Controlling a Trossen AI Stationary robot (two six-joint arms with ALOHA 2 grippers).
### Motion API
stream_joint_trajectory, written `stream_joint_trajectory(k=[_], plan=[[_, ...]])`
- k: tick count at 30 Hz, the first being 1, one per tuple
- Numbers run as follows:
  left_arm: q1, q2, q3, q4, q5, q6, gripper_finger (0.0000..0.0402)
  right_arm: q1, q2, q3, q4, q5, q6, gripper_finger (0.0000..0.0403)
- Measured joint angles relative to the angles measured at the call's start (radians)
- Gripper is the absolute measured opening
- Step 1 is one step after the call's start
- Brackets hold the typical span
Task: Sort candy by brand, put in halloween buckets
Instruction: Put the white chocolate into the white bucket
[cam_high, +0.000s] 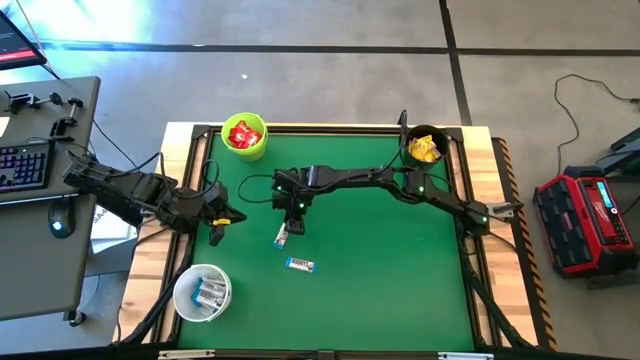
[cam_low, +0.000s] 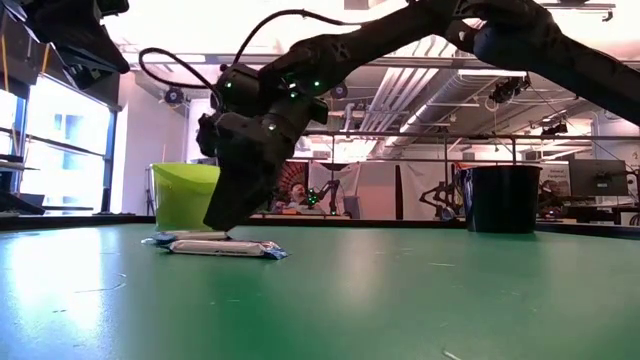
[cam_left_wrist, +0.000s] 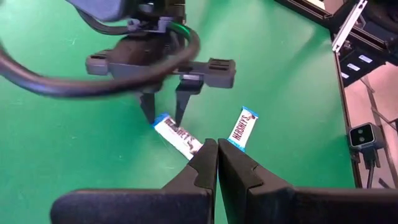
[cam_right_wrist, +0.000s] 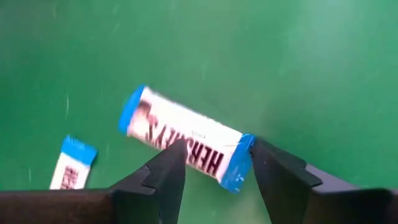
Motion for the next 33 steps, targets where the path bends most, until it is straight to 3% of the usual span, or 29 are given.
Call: stream_joint_trajectory(k=[6, 11, 15, 19, 29, 33], plan=[[0.0, 0.0, 0.0, 0.0, 0.0, 0.0, 0.0005, -0.002, 0.0, 0.0, 0.021, 0.014, 0.046, 0.019], [0.0, 0.0, 0.0, 0.0, 0.0, -0.001, 0.0005, 0.025, -0.001, 0.001, 0.02, 0.111, -0.012, 0.0209], [0.0, 0.0, 0.0, 0.0, -0.001, 0.0, 0.0005, 0.039, -0.002, 0.002, 0.02, 0.163, -0.014, 0.0201], [0.0, 0.0, 0.0, -0.001, -0.001, 0.01, 0.0005, 0.043, -0.002, 0.002, 0.02, 0.161, 0.002, 0.0163], [0.0, 0.0, 0.0, -0.005, -0.003, 0.026, 0.0005, 0.042, 0.001, 0.054, -0.055, 0.149, 0.055, 0.0015], [0.0, 0.0, 0.0, -0.013, -0.003, 0.027, 0.0005, 0.041, 0.001, 0.093, -0.092, 0.141, 0.056, 0.0004]])
